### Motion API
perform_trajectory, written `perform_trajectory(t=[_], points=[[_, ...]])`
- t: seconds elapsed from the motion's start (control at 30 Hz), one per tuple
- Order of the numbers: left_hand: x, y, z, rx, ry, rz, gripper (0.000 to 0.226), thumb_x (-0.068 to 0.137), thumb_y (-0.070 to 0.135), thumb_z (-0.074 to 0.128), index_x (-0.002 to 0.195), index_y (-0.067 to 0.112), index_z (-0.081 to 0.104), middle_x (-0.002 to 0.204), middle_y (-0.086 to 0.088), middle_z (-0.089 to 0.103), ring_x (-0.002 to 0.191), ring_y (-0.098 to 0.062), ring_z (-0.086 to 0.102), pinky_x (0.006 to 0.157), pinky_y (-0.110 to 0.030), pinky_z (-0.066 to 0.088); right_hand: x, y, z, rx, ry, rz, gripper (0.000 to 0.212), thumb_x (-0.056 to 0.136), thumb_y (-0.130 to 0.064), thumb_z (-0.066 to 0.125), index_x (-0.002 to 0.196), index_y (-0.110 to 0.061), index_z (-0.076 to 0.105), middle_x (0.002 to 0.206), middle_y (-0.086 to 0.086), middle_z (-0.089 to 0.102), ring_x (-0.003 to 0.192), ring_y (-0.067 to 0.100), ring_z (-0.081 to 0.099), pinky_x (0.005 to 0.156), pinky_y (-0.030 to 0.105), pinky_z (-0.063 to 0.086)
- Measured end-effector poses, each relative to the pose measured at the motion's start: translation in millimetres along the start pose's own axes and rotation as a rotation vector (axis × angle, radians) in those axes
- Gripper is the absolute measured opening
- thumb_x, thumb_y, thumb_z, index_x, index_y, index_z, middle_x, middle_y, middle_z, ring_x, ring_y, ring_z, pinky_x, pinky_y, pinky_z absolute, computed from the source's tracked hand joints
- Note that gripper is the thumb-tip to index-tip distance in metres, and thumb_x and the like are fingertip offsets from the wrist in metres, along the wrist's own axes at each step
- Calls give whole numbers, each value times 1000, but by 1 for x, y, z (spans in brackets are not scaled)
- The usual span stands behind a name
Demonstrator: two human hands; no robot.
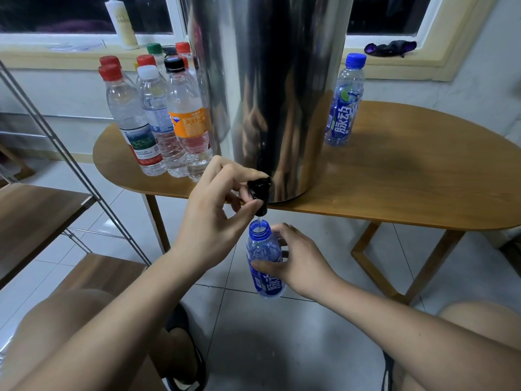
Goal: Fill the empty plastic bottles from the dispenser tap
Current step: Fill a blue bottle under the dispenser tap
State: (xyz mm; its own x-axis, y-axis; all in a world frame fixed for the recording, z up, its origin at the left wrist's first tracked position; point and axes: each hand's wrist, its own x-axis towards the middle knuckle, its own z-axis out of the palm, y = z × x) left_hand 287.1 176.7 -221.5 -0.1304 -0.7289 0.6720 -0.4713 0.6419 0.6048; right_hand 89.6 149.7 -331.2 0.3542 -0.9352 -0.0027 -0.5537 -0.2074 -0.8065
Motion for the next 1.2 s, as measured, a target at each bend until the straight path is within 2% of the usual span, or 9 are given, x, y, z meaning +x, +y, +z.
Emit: perform_trajectory(t=[0.83, 1.03, 1.2], points=[[0, 2, -1, 6, -7, 1, 49, 91, -10, 80, 124, 24, 67, 107, -10, 56, 89, -23, 64, 71, -28, 52, 2, 1, 2, 77, 7, 11, 64, 80, -53, 92, 129, -41, 53, 132, -19, 66, 120, 7, 65, 100, 40, 63], [0, 1, -1, 13, -7, 4, 49, 91, -10, 80, 124, 24, 67, 107, -9, 56, 88, -23, 64, 70, -28, 52, 2, -3, 0, 93, 22, -4, 62, 80, -52, 93, 129, -42, 55, 130, -22, 66, 118, 2, 64, 98, 32, 61], [0, 1, -1, 8, -4, 4, 48, 91, -10, 80, 124, 23, 67, 106, -9, 56, 88, -23, 64, 70, -28, 51, 3, -3, 1, 83, 26, -6, 64, 81, -52, 92, 131, -41, 54, 130, -22, 66, 117, 1, 64, 98, 30, 60]])
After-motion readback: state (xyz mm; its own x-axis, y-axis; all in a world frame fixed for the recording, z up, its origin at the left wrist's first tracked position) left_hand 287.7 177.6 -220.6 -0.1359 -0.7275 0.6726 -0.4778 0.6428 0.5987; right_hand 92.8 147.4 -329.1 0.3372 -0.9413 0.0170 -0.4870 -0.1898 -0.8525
